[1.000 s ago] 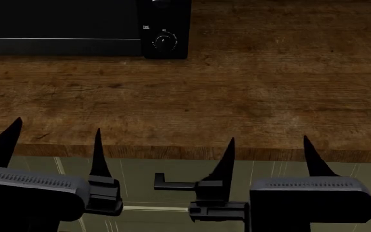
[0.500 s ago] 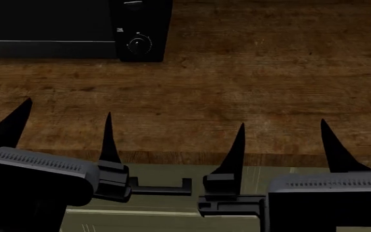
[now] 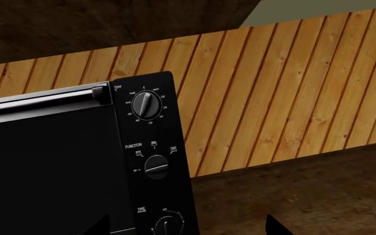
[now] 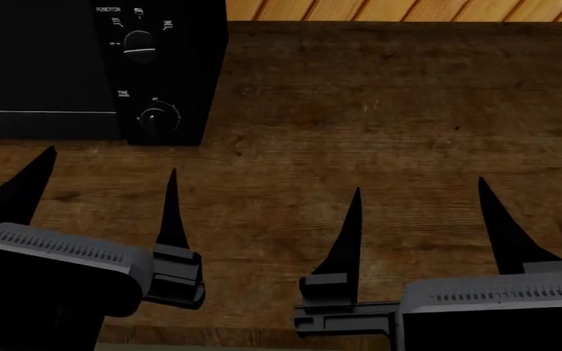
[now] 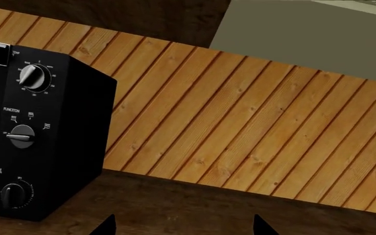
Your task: Decrease the toaster oven temperature.
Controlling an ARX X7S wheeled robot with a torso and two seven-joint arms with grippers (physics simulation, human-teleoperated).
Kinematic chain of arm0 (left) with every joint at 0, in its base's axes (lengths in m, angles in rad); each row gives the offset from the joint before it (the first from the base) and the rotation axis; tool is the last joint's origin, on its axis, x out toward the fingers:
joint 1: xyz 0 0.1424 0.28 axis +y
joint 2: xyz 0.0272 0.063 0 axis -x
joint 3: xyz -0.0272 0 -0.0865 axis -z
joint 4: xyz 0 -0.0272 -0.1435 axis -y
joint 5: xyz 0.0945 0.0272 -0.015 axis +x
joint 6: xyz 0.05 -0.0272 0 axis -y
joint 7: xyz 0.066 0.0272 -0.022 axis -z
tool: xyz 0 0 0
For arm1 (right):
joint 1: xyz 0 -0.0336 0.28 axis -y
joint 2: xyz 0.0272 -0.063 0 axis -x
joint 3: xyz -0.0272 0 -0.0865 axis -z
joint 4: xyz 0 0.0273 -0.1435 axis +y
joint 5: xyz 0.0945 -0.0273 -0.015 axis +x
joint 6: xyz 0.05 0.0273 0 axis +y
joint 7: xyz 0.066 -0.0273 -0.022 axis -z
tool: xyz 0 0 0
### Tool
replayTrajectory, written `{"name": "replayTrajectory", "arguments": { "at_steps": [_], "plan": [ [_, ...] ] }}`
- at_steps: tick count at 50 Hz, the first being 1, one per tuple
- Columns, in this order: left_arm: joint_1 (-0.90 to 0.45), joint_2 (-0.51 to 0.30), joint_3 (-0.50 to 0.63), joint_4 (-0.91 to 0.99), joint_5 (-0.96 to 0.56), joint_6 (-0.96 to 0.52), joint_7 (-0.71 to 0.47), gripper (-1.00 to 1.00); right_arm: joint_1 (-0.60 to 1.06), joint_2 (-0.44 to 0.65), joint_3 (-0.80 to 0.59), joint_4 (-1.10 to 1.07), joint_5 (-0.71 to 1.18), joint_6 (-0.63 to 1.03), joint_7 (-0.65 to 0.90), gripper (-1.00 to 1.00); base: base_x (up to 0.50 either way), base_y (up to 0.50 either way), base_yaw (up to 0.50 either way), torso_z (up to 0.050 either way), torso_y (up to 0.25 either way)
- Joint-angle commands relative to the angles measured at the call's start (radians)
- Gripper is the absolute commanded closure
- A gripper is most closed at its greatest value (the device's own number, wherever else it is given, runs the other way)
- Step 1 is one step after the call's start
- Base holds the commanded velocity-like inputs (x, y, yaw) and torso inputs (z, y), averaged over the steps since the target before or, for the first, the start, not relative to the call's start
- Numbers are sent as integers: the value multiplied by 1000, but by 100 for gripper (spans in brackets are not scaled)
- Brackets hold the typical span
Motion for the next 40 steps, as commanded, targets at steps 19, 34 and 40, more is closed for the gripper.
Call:
{"name": "replayTrajectory", "arguments": {
  "at_steps": [19, 34, 40],
  "plan": [
    [12, -17, -3, -8, -41, 29, -33, -100, -22, 6, 0, -4, 30, -6, 12, -100, 291, -5, 0, 0, 1],
    [-283, -15, 65, 236, -60, -492, 31, -100, -6, 7, 0, -5, 41, 15, 21, -100, 0, 0, 0, 0, 0],
    [-536, 61, -32, 187, -171, -739, 148, -100, -20, 10, 21, -17, 49, 12, 25, -100, 0, 0, 0, 0, 0]
  ]
}}
